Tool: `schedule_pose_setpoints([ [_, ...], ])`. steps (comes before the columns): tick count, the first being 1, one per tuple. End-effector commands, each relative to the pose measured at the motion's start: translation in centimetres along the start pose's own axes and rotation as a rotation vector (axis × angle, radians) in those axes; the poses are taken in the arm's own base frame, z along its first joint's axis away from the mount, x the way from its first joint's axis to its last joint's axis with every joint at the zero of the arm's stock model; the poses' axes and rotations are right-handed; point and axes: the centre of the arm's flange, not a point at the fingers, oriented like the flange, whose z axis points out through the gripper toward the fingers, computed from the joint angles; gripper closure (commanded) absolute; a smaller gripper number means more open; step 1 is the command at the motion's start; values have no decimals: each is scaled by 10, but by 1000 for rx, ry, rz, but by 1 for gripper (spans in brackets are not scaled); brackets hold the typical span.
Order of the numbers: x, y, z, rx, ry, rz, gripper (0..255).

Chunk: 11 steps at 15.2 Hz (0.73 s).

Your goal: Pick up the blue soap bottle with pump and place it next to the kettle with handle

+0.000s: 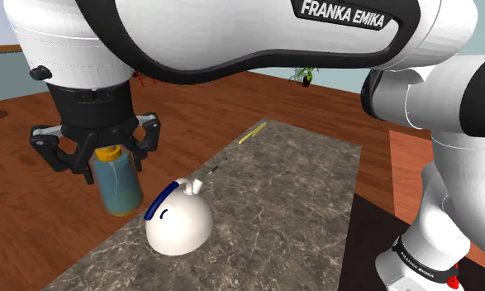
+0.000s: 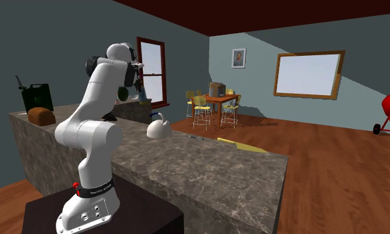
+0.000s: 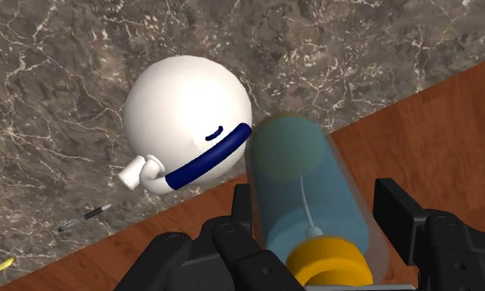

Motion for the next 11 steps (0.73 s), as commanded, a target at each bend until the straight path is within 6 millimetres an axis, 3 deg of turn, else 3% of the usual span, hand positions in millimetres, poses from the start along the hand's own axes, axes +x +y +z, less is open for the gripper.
schedule_pose_setpoints([
  [1,-2,-1,9,0,1,1,255],
  [11,-14,2,61,0,1,1,255],
])
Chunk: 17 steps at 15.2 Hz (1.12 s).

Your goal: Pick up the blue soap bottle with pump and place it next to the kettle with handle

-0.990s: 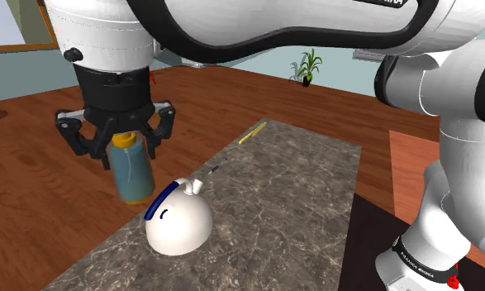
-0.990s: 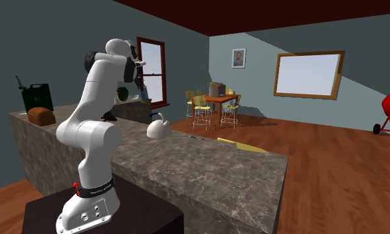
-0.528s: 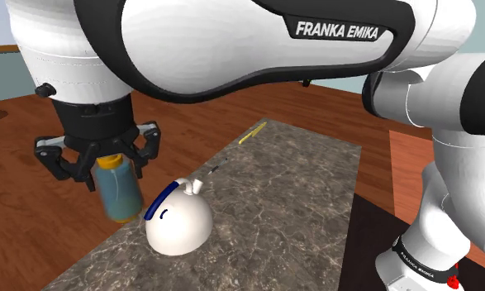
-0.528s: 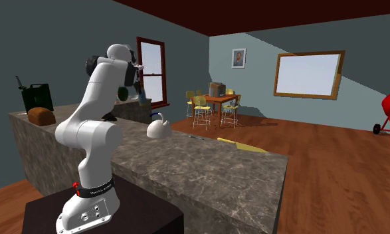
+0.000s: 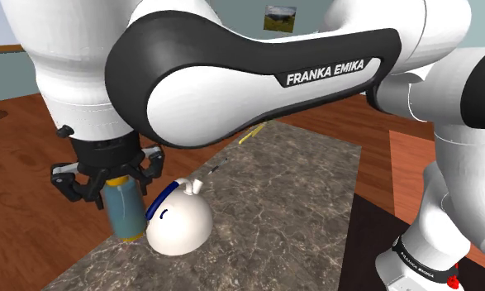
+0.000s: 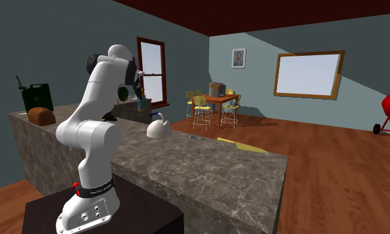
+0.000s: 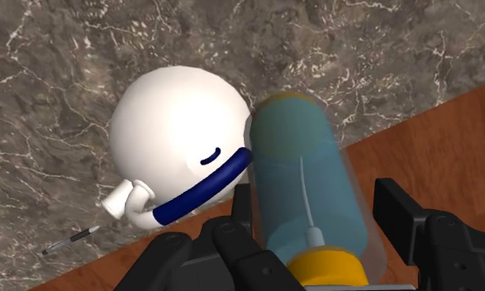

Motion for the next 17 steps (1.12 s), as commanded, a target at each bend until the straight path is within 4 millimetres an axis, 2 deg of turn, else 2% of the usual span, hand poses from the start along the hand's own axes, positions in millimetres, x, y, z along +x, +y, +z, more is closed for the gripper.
schedule_pose_setpoints([
  [1,-3,0,10,1,0,0,255],
  [17,-22,5,92,1,0,0,255],
])
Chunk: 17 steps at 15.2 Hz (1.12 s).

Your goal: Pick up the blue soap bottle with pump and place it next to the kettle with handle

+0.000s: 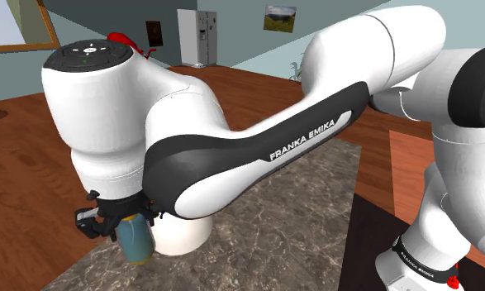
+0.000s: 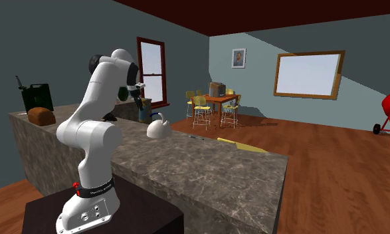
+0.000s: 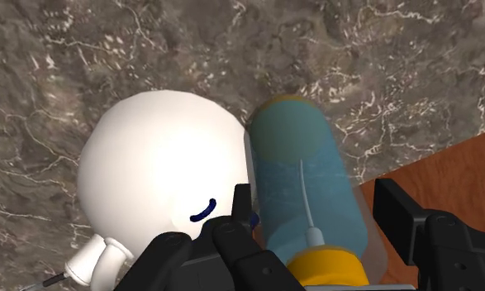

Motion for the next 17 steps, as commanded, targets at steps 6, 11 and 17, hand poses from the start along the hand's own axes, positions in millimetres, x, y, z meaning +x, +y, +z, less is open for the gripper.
schedule_pose_setpoints([
  [6,-9,3,37,1,0,0,255],
  [11,-15,5,62,1,0,0,255],
  [17,-19,6,80,1,0,0,255],
])
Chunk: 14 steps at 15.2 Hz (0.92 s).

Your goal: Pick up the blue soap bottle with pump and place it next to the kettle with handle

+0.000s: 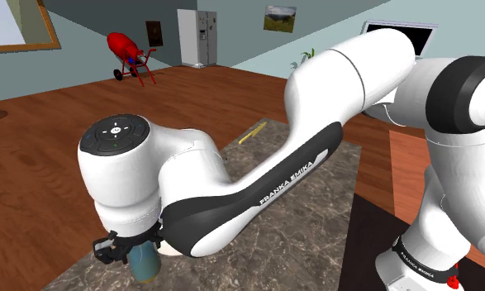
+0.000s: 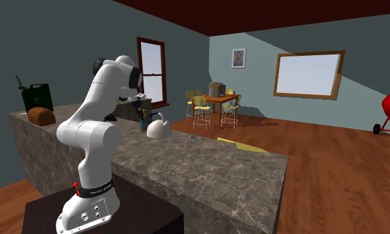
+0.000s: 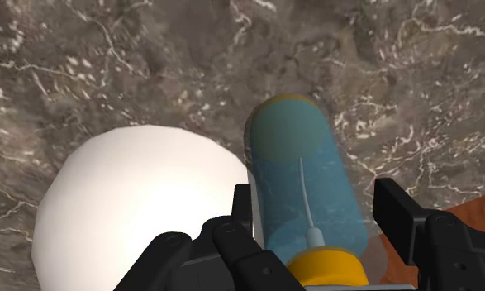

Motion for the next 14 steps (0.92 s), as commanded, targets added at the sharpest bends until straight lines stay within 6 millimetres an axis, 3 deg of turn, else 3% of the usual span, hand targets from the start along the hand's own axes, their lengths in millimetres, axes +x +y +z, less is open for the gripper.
schedule_pose_setpoints([
  [1,0,0,1,1,0,0,255],
  [5,0,0,1,1,0,0,255],
  [6,0,0,1,1,0,0,0],
  [11,0,0,1,1,0,0,0],
  [14,0,0,-39,1,0,0,0],
])
